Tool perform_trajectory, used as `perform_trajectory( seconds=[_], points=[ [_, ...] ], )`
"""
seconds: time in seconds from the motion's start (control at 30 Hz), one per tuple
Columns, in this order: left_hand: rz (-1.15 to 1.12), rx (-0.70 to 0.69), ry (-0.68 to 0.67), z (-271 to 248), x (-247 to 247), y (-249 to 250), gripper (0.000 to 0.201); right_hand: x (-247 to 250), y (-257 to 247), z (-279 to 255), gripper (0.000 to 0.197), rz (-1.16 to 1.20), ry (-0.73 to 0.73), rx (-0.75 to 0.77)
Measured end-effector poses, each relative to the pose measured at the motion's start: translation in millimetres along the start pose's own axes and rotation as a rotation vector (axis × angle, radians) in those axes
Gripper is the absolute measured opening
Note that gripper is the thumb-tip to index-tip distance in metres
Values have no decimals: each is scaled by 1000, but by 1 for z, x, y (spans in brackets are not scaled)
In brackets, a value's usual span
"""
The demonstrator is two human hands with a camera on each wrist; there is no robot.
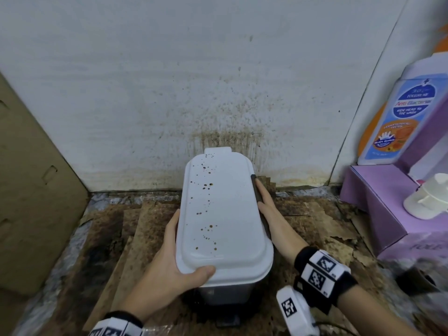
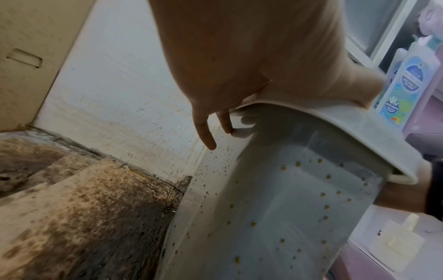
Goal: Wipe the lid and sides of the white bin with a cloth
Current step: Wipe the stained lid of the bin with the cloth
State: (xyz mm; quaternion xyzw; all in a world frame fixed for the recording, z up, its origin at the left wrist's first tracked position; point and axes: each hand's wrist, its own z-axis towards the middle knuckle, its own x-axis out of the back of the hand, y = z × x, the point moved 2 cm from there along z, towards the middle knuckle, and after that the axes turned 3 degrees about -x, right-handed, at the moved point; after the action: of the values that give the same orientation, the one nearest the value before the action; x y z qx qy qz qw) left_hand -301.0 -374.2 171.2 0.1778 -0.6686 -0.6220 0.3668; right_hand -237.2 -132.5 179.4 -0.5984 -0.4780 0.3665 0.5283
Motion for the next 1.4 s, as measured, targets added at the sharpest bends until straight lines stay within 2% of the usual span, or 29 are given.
perform_trajectory(
  seconds=[0.33,0.53,0.63,0.73,0.87,1.1,1.27,1.4],
  points=[
    [-29,-11,4,-1,-1,-3,122,-5,-1,-3,48,40,53,-22],
    [-37,-28,14,1,-1,-7,123,-19,11,-30,43,118,176,15],
    [-36,-32,15,1,-1,-6,124,-27,14,-44,42,86,232,68],
    [-38,-28,18,1,0,-6,123,-35,9,-58,43,-49,287,175],
    [-36,-27,18,1,0,-9,124,-44,6,-68,49,-361,322,279],
    [-20,-33,23,0,-2,-9,119,-44,-1,-71,50,-764,250,391],
    [-32,-37,19,-1,-2,-9,120,-45,-7,-68,54,-1087,233,400],
    [-38,-32,13,0,-2,-8,120,-45,-23,-59,58,-1216,129,336]
  ],
)
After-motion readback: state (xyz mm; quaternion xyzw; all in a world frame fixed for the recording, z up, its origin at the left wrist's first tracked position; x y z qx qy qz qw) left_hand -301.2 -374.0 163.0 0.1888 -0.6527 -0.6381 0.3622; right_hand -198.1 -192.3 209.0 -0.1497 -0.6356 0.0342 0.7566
